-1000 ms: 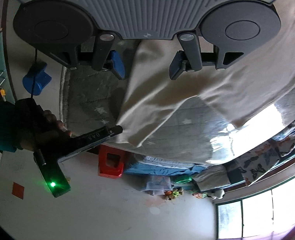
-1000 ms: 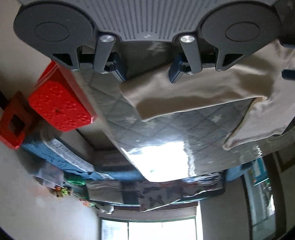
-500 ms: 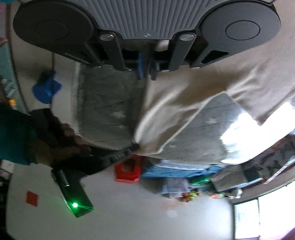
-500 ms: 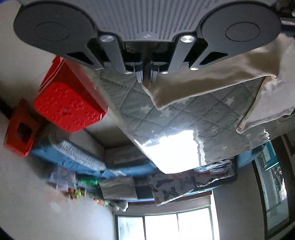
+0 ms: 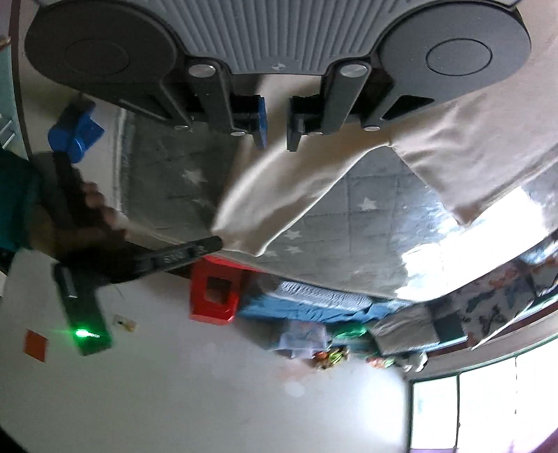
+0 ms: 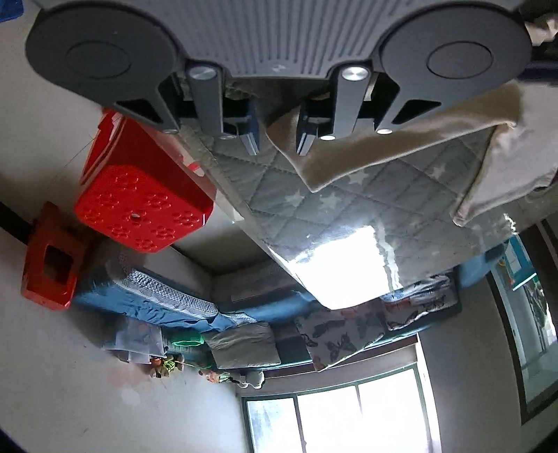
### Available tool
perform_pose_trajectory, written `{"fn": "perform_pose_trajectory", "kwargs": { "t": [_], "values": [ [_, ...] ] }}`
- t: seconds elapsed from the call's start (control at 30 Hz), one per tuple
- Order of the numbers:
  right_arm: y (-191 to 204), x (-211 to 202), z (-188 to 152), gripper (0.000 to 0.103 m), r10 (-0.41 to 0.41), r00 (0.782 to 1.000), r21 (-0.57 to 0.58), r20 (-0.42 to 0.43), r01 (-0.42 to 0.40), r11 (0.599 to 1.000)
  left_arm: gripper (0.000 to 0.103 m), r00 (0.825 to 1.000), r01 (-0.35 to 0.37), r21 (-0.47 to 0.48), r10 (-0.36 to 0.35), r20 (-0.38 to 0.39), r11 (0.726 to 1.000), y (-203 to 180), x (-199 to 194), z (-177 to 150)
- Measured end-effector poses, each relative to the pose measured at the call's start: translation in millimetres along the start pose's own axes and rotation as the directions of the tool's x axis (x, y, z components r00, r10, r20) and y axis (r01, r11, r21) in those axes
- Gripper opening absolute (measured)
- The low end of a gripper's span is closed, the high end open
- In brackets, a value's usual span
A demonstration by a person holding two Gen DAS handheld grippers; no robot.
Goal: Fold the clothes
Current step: 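Grasp the sweatshirt side edge with the right gripper and lift it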
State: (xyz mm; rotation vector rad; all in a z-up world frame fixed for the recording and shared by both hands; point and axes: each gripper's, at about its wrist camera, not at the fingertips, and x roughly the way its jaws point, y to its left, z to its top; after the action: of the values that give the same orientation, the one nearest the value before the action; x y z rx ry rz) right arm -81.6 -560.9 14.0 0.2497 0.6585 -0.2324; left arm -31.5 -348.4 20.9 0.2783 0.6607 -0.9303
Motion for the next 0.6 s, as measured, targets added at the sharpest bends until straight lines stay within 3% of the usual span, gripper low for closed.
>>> {"fn": "perform_pose_trajectory", "kwargs": {
  "t": [0.1, 0.17, 0.33, 0.6],
  "values": [
    [-1, 5, -3, 0.023, -0.001, 1.0, 0.009, -0.016, 0.001, 1.0, 0.021, 1.0, 0.01, -0.001, -0.01, -0.027, 1.0, -4, 13, -2],
    [-1, 8, -5, 0.021, -0.003, 1.0, 0.014, -0.024, 0.003, 1.0, 0.03, 1.0, 0.023, 0.012, -0.022, -0.017, 1.0, -11, 13, -6],
    [-1, 4, -3, 0.022, 0.0, 1.0, 0.024, -0.011, 0.0, 1.0, 0.031, 0.997, 0.079, 0.042, -0.078, -0.013, 0.996, -23, 9, -9],
    [5, 5, -3, 0.022, 0.002, 1.0, -0.003, -0.017, -0.002, 1.0, 0.032, 0.998, 0.044, 0.02, -0.045, 0.032, 0.999, -21, 7, -3]
  ]
}}
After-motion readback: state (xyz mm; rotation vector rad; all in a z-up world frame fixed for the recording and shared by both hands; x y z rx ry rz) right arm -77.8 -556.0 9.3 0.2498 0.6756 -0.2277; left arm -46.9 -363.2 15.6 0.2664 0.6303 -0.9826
